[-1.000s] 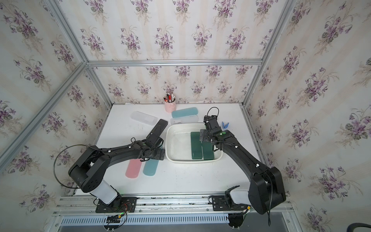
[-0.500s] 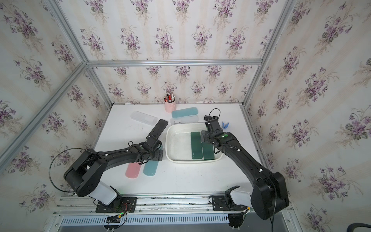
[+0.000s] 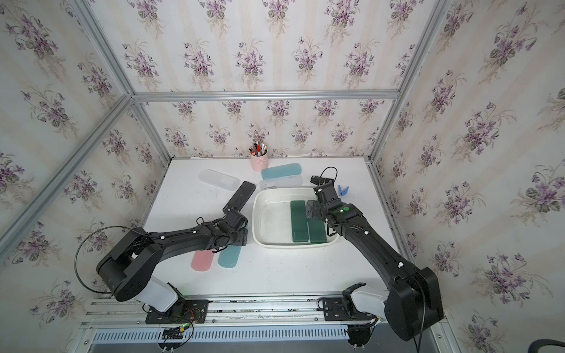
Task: Put the pencil case into the storage box
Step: Pick up the pencil case from the center of the board.
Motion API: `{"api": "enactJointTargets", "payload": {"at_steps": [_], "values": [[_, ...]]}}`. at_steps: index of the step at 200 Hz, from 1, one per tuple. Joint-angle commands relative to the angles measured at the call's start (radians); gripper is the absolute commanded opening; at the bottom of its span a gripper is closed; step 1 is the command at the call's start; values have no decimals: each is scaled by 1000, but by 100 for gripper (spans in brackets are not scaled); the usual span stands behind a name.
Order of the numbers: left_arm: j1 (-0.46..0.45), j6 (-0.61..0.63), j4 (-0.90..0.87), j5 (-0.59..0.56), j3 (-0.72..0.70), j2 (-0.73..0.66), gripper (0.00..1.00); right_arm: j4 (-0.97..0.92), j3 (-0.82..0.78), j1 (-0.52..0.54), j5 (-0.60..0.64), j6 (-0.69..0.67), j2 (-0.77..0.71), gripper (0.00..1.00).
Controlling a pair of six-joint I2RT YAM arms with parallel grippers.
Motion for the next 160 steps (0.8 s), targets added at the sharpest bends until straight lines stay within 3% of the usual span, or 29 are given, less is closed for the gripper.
{"api": "enactJointTargets", "payload": {"at_steps": [1, 61, 99, 160], "values": [[-2, -15, -269, 82, -33, 10, 77, -9, -3, 0, -1, -3, -7, 100], [-5, -13, -402, 45, 8, -98, 75, 2, -11, 0, -3, -12, -9, 100], [-2, 28, -581, -4, 132, -239, 76, 13, -10, 1, -10, -18, -8, 100], [-4, 64, -739, 19, 401, -285, 77, 27, -10, -8, -6, -36, -4, 100]]}}
